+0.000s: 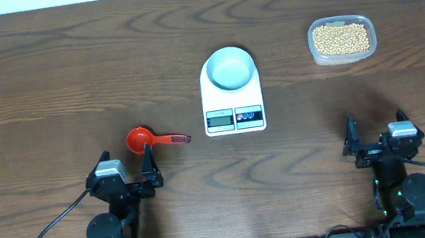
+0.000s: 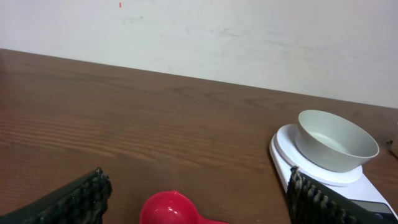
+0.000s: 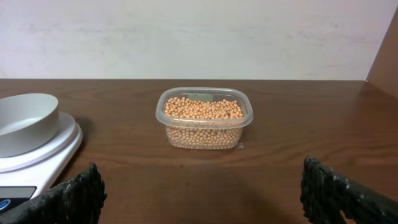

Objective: Scoop item into bowl and weigh 50g on scale

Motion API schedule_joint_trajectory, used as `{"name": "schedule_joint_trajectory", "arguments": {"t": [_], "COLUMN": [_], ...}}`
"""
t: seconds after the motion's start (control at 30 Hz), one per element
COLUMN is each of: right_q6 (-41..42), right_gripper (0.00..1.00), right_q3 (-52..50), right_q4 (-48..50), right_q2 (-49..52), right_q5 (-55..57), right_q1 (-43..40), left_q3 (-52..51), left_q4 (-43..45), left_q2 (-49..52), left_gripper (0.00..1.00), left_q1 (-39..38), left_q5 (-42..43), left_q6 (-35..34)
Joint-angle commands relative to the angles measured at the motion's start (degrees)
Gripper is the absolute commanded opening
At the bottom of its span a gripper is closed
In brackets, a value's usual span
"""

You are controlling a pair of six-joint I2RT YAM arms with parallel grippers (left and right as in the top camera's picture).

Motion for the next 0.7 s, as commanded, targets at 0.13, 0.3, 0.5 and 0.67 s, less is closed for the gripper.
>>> {"name": "schedule_joint_trajectory", "arguments": {"t": [0.13, 0.3, 0.5, 0.67], "right_q6": [-0.68, -0.68, -0.68, -0.68], "right_gripper": [0.99, 0.99, 0.99, 0.99], "right_q3": [-0.09, -0.09, -0.09, -0.09], "right_q4": [-0.31, -0.28, -0.28, -0.31], "right_q2": [0.02, 0.02, 0.02, 0.02], "right_q5": [0.04, 0.07, 0.04, 0.07], "right_q1": [0.39, 0.39, 0.39, 0.39], "left_q3": [-1.73, -1.73, -1.73, -1.70], "left_q4": [-0.59, -0.46, -0.44, -0.33], "left_q2": [-0.35, -0.35, -0.35, -0.35], "left_gripper": [0.93, 0.93, 0.93, 0.94], "left_q1": [-0.02, -0.02, -0.02, -0.02], "left_q5": [-0.42, -0.33, -0.33, -0.33], "left_q6": [-0.68, -0.72, -0.70, -2.03]}}
